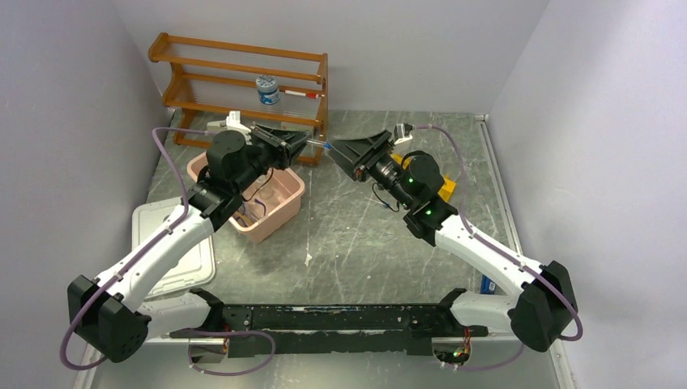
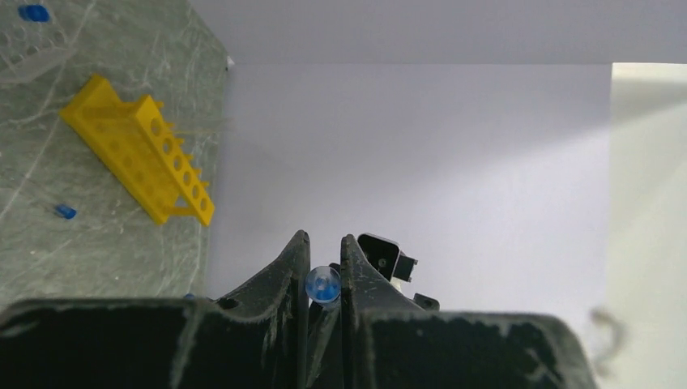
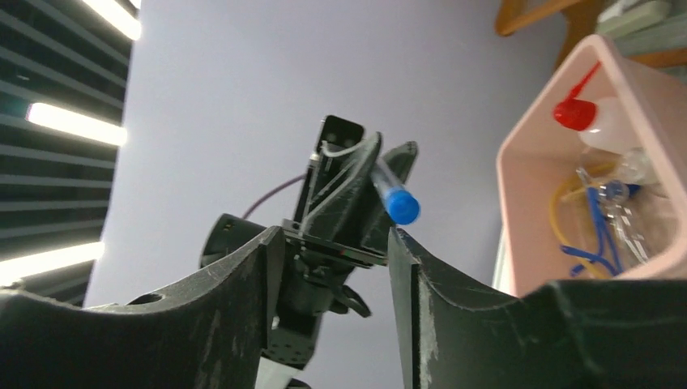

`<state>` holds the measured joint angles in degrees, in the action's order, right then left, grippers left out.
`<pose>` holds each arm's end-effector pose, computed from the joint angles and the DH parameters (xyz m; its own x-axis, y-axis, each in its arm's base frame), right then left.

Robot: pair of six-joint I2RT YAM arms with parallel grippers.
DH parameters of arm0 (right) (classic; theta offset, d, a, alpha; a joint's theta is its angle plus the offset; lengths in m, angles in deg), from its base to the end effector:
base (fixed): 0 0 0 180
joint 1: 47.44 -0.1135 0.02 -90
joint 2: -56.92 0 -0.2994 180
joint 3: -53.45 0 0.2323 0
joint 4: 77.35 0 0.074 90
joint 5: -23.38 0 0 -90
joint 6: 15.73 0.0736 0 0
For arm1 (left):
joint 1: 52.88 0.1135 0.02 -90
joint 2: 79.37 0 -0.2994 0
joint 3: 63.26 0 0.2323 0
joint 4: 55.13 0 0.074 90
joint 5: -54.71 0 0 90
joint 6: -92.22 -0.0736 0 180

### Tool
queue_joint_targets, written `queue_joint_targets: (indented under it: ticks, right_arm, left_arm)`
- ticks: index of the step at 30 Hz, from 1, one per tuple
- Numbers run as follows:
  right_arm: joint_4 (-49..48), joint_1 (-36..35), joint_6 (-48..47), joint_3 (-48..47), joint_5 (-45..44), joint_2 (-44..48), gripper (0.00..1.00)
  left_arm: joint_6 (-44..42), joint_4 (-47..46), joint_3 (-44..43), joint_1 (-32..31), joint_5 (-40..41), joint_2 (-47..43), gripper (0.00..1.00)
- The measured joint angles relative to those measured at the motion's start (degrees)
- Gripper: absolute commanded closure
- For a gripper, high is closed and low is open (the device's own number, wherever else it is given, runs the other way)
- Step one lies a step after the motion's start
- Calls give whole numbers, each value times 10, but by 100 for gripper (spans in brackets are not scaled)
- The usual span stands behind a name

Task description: Organize the chemistry lab equipment

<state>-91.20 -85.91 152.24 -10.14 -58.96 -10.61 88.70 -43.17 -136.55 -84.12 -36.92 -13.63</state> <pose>0.2147 0.1832 0.3995 -0.6755 0.7013 -0.2278 -0.2817 0.0400 0.9587 0.2335 -0.1441 0.4056 -0.5457 -0.8359 -0.0590 -0.0323 0.0914 -0.9953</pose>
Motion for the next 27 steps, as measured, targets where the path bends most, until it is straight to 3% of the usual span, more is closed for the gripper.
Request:
queue_joint_targets:
  ticks: [17,23,26,27]
  right_arm:
    - [-31,-10,43,-22,-3,-46,55]
    - [-25,-10,41,-24,-2,-51,37]
    - [-12,-10,37,-34,-4,-59,37]
    - [-9,-10,36,-36,-4,-62,42]
  left_arm:
    - [49,-53,40,7,0,-13,95]
    - [51,-53,45,7,3,-15,95]
    - [50,-54,45,7,3,-17,95]
    - [50,-54,45,7,3,-18,95]
